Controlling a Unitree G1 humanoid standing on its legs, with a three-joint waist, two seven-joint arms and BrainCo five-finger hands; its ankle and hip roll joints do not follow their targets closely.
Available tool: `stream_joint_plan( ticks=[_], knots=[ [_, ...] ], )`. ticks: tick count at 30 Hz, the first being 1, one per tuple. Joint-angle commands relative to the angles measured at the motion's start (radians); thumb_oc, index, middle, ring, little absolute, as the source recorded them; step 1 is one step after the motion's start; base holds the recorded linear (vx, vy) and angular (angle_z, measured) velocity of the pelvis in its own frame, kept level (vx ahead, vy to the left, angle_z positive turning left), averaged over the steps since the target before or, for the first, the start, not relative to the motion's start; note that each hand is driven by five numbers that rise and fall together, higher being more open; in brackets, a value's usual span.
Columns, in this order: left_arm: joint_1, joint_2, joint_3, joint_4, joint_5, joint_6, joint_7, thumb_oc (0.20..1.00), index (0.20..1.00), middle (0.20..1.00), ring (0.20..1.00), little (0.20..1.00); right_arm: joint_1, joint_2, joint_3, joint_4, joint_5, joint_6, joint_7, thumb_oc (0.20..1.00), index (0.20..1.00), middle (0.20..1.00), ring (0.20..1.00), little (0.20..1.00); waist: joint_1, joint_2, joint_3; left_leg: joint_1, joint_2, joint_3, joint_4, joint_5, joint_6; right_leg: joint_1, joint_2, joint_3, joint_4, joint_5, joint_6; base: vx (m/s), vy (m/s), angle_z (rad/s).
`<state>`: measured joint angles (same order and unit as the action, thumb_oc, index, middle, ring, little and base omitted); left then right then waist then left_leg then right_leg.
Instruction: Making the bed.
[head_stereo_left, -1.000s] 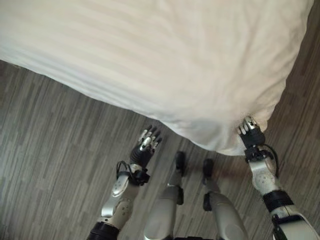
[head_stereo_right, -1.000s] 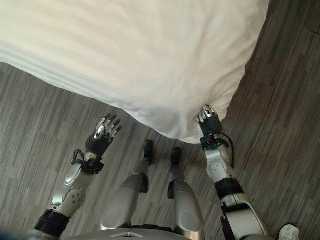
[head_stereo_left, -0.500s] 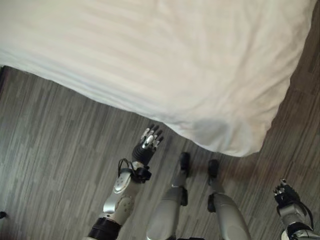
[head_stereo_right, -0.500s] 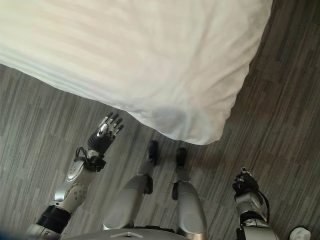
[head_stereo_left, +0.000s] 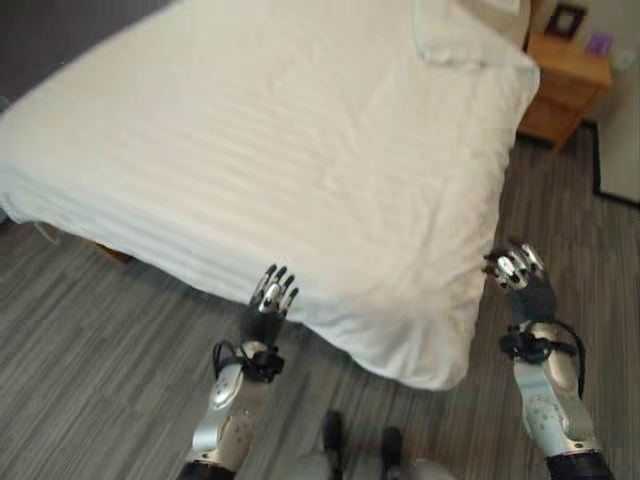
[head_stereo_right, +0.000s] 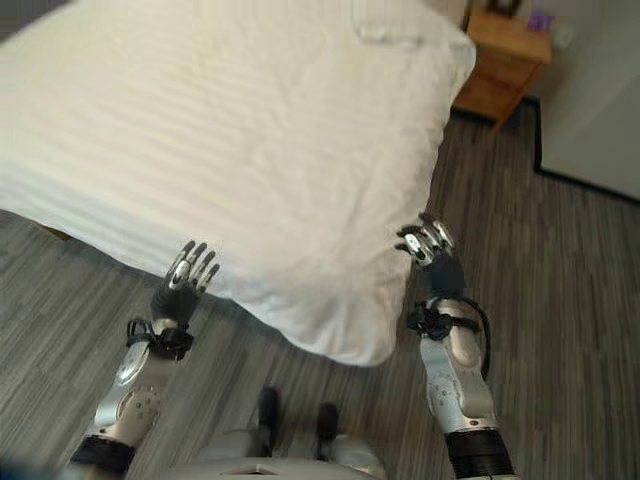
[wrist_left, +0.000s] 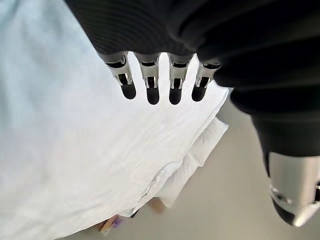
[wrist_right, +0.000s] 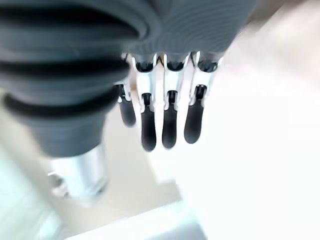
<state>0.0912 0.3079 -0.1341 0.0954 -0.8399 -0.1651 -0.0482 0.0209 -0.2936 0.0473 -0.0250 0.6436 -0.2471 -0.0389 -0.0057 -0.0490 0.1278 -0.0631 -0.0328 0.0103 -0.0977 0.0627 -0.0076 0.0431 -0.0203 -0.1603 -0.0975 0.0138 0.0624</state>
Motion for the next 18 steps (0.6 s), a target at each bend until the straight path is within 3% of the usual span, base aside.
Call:
stream_joint_plan(
  ticks=[1, 5, 6, 7, 8, 10, 12, 14, 15, 16, 18],
  knots=[
    [-0.024, -0.025, 0.022, 0.054, 0.057, -0.04, -0.022, 1.0, 1.0, 1.0, 1.0, 1.0, 0.042, -0.03, -0.024, 0.066, -0.097, -0.009, 0.011, 1.0, 1.0, 1.0, 1.0, 1.0, 0.019, 0.018, -0.045, 0.072, 0.021, 0.038, 0.01, -0.051, -0.018, -0.047, -0.061, -0.015, 0.01, 0.054, 0.073, 0.03, 0.059, 0.05],
    [-0.008, -0.032, 0.028, 0.063, 0.067, -0.04, -0.027, 1.0, 1.0, 1.0, 1.0, 1.0, 0.086, -0.005, -0.022, 0.094, -0.114, -0.004, 0.01, 1.0, 1.0, 1.0, 1.0, 1.0, 0.014, 0.013, -0.052, 0.077, 0.018, 0.046, 0.01, -0.059, -0.009, -0.049, -0.07, -0.017, 0.01, 0.062, 0.08, -0.06, 0.047, 0.01],
    [-0.037, -0.015, 0.008, 0.067, 0.076, -0.04, -0.009, 1.0, 1.0, 1.0, 1.0, 1.0, 0.09, 0.014, -0.006, 0.077, -0.095, -0.006, 0.002, 1.0, 1.0, 1.0, 1.0, 1.0, -0.001, 0.019, -0.011, 0.061, 0.032, 0.066, 0.01, -0.044, 0.002, -0.118, -0.058, 0.034, 0.139, 0.053, 0.088, -0.26, 0.04, -0.17],
    [-0.07, 0.0, -0.015, 0.073, 0.092, -0.042, -0.002, 1.0, 1.0, 1.0, 1.0, 1.0, 0.093, 0.018, -0.002, 0.073, -0.087, -0.007, -0.002, 1.0, 1.0, 1.0, 1.0, 1.0, -0.025, 0.028, 0.009, 0.048, 0.042, 0.055, 0.01, -0.031, 0.004, -0.155, -0.036, 0.103, 0.193, 0.038, 0.097, -0.3, -0.002, -0.4],
    [-0.091, 0.01, -0.021, 0.074, 0.103, -0.048, 0.002, 1.0, 1.0, 1.0, 1.0, 1.0, 0.095, 0.021, 0.0, 0.063, -0.086, -0.005, 0.0, 1.0, 1.0, 1.0, 1.0, 1.0, -0.029, 0.03, 0.016, 0.034, 0.051, 0.053, 0.01, -0.026, -0.001, -0.169, -0.042, 0.124, 0.203, 0.023, 0.098, -0.2, -0.079, -0.46],
    [-0.112, 0.027, -0.014, 0.068, 0.123, -0.051, 0.01, 1.0, 1.0, 1.0, 1.0, 1.0, 0.098, 0.03, 0.008, 0.061, -0.101, -0.001, -0.003, 1.0, 1.0, 1.0, 1.0, 1.0, -0.015, 0.04, 0.021, 0.016, 0.084, 0.06, 0.01, -0.016, -0.013, -0.151, -0.137, 0.09, 0.221, 0.022, 0.094, -0.16, -0.183, -0.1],
    [-0.12, 0.028, -0.011, 0.066, 0.115, -0.052, 0.008, 1.0, 1.0, 1.0, 1.0, 1.0, 0.096, 0.037, 0.02, 0.064, -0.115, 0.002, -0.005, 1.0, 1.0, 1.0, 1.0, 1.0, -0.001, 0.037, 0.022, 0.014, 0.111, 0.064, 0.01, -0.012, -0.025, -0.123, -0.228, 0.045, 0.224, 0.063, 0.097, -0.11, -0.289, -0.2],
    [-0.122, 0.03, -0.011, 0.065, 0.098, -0.055, -0.001, 1.0, 1.0, 1.0, 1.0, 1.0, 0.086, 0.044, 0.038, 0.062, -0.109, 0.01, 0.001, 1.0, 1.0, 1.0, 1.0, 1.0, 0.008, 0.02, 0.013, 0.008, 0.142, 0.064, 0.01, 0.002, -0.049, -0.089, -0.293, 0.068, 0.21, 0.134, 0.116, -0.18, -0.543, -0.34],
    [-0.106, 0.037, -0.004, 0.074, 0.093, -0.056, -0.009, 1.0, 1.0, 1.0, 1.0, 1.0, 0.068, 0.027, 0.041, 0.013, -0.131, 0.012, 0.018, 1.0, 1.0, 1.0, 1.0, 1.0, 0.025, 0.001, -0.013, -0.011, 0.197, 0.068, 0.01, 0.037, -0.097, -0.052, -0.326, 0.095, 0.182, 0.141, 0.147, -0.27, -0.759, -0.24],
    [-0.103, 0.035, -0.005, 0.077, 0.095, -0.061, -0.007, 1.0, 1.0, 1.0, 1.0, 1.0, 0.049, 0.016, 0.044, 0.004, -0.142, 0.006, 0.01, 1.0, 1.0, 1.0, 1.0, 1.0, 0.032, -0.001, -0.015, -0.028, 0.221, 0.069, 0.01, 0.052, -0.114, -0.038, -0.324, 0.092, 0.169, 0.122, 0.159, -0.31, -0.795, -0.16],
    [-0.106, 0.031, 0.0, 0.078, 0.085, -0.062, -0.003, 1.0, 1.0, 1.0, 1.0, 1.0, 0.03, 0.008, 0.047, -0.02, -0.12, -0.003, 0.007, 1.0, 1.0, 1.0, 1.0, 1.0, 0.041, 0.005, -0.01, -0.066, 0.279, 0.061, 0.01, 0.101, -0.154, -0.007, -0.271, 0.068, 0.085, 0.012, 0.162, -0.25, -0.579, -0.16]
  ],
)
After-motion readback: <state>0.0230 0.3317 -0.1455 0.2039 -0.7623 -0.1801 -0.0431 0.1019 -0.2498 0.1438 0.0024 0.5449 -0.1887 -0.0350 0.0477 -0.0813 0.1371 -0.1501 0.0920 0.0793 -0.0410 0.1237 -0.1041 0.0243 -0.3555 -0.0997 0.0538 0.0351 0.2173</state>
